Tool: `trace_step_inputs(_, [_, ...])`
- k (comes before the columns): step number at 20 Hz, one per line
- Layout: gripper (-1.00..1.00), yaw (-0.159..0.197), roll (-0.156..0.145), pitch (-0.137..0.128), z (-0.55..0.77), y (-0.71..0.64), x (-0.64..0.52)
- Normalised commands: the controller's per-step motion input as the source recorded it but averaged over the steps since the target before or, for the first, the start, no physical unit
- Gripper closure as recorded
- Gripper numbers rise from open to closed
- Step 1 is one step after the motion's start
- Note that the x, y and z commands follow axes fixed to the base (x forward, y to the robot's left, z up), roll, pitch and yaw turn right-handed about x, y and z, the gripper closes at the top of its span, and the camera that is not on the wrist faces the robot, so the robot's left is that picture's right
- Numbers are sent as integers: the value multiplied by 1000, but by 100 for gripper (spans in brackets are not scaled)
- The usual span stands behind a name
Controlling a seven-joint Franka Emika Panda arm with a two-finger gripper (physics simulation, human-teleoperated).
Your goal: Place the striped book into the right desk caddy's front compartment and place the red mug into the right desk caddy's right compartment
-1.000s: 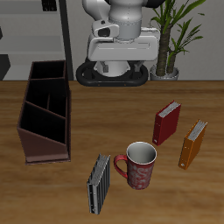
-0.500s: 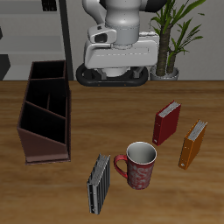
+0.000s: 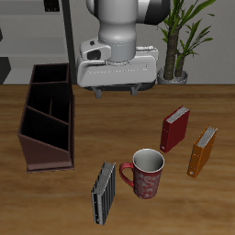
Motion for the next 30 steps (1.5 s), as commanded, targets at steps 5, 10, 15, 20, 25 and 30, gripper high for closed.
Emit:
trace_step_inputs(5, [-100,-14,-39,9,33,-220,322])
trace_step_inputs(10, [-100,16,-25,-20,20,-70,273])
trace_step_inputs(15, [-100,-12,-7,-7,20,-22,339])
trace_step_inputs(20, [-100,-32,27,-13,42,11,237])
trace_step_inputs(25, [-100,-47,-9,-10,30,-83,303])
trace_step_inputs(30, [-100,41,21,-16,-119,2,239])
